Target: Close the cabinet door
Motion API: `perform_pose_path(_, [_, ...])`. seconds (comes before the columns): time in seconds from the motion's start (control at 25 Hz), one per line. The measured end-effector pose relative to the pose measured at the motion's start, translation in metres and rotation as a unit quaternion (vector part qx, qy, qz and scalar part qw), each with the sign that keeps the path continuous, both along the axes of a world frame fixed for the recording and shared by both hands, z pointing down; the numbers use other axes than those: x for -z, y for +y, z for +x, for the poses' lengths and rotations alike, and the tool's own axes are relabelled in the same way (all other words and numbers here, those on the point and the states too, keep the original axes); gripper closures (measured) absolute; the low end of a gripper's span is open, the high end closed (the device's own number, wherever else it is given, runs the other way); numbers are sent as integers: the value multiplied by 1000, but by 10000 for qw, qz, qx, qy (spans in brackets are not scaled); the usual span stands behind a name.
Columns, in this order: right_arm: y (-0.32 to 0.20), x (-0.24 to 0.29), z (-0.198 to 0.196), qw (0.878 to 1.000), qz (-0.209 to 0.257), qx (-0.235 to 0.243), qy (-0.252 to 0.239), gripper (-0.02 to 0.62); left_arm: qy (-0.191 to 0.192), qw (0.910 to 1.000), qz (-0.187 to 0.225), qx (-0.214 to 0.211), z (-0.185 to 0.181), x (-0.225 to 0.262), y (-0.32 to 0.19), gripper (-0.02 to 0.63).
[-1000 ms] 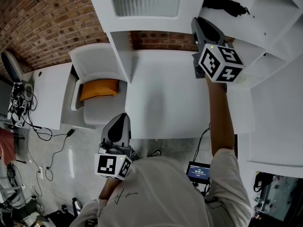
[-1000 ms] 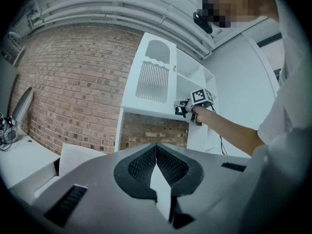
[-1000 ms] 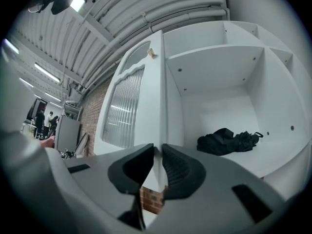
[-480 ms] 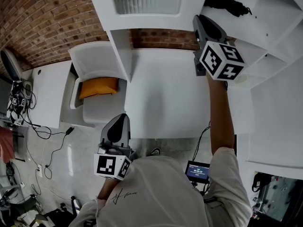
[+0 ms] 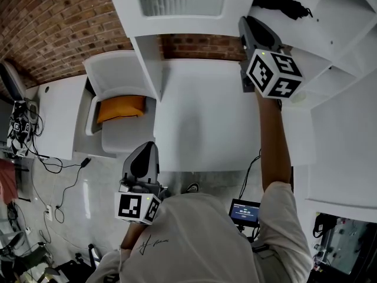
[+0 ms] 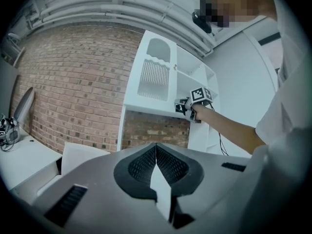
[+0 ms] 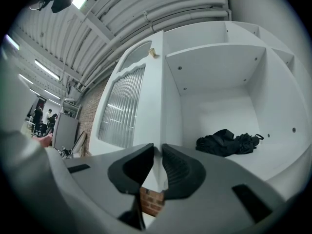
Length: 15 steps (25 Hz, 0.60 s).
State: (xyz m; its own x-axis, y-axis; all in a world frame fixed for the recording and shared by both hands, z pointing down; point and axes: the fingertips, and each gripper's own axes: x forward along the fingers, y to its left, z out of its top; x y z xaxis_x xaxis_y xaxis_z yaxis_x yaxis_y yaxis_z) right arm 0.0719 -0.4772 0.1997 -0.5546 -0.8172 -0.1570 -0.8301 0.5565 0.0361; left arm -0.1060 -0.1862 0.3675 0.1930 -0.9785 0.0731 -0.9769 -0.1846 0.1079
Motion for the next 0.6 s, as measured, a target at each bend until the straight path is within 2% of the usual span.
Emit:
perform_pose_path(0.24, [3, 1, 0, 9990, 266, -349, 44, 532, 14, 10000, -8, -9, -3, 1, 0, 591])
perform_pose_path(0.6, [11, -3, -1, 9972, 378, -636, 139, 541, 43, 10000, 6, -78, -9, 3, 3, 591])
